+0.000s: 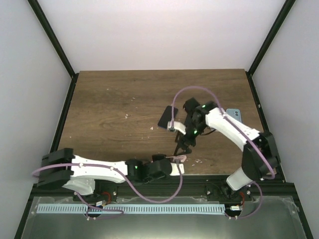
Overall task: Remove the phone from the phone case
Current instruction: Pick up the phone at the center of the board.
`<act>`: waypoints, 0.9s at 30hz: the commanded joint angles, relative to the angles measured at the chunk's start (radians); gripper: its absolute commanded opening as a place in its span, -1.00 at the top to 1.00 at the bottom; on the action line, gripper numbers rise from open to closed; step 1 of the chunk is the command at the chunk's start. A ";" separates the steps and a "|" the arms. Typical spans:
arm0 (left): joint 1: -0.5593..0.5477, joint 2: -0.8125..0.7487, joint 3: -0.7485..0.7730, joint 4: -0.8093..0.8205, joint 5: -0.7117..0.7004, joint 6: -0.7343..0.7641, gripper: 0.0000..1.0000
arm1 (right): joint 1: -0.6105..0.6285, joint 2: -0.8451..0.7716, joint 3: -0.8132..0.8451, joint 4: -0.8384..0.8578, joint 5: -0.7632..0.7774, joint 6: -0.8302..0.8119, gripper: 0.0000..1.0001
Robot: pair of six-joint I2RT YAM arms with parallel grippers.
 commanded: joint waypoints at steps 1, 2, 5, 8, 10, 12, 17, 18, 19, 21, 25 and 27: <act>0.027 -0.163 -0.010 -0.055 -0.010 -0.238 0.88 | -0.066 -0.089 0.172 -0.055 -0.063 -0.004 -1.00; 0.043 -0.208 -0.010 -0.073 0.001 -0.293 0.89 | -0.078 -0.104 0.202 -0.049 -0.070 0.005 -1.00; 0.125 -0.367 -0.026 -0.112 0.077 -0.446 0.91 | -0.101 -0.146 0.264 0.009 -0.076 0.061 -1.00; 0.240 -0.544 -0.048 -0.125 0.187 -0.558 0.94 | -0.118 -0.179 0.282 0.092 -0.069 0.148 -1.00; 0.343 -0.653 -0.044 -0.140 0.263 -0.628 0.98 | -0.137 -0.211 0.277 0.172 -0.068 0.204 -1.00; 0.451 -0.740 -0.043 -0.131 0.338 -0.689 1.00 | -0.158 -0.259 0.221 0.276 -0.085 0.272 -1.00; 0.646 -0.838 -0.103 0.024 0.507 -0.921 1.00 | -0.159 -0.337 0.058 0.441 -0.281 0.328 -0.96; 0.668 -0.836 -0.127 0.079 0.542 -0.972 1.00 | -0.157 -0.327 0.048 0.442 -0.337 0.315 -0.84; 0.692 -0.830 -0.162 0.136 0.571 -1.031 1.00 | -0.156 -0.308 0.043 0.441 -0.388 0.309 -0.74; 0.705 -0.812 -0.201 0.244 0.611 -1.093 1.00 | -0.151 -0.268 0.043 0.459 -0.455 0.341 -0.57; 0.709 -0.775 -0.258 0.410 0.665 -1.125 1.00 | -0.107 -0.178 0.046 0.501 -0.510 0.428 -0.38; 0.710 -0.768 -0.280 0.489 0.682 -1.137 1.00 | -0.071 -0.141 0.055 0.506 -0.498 0.434 -0.39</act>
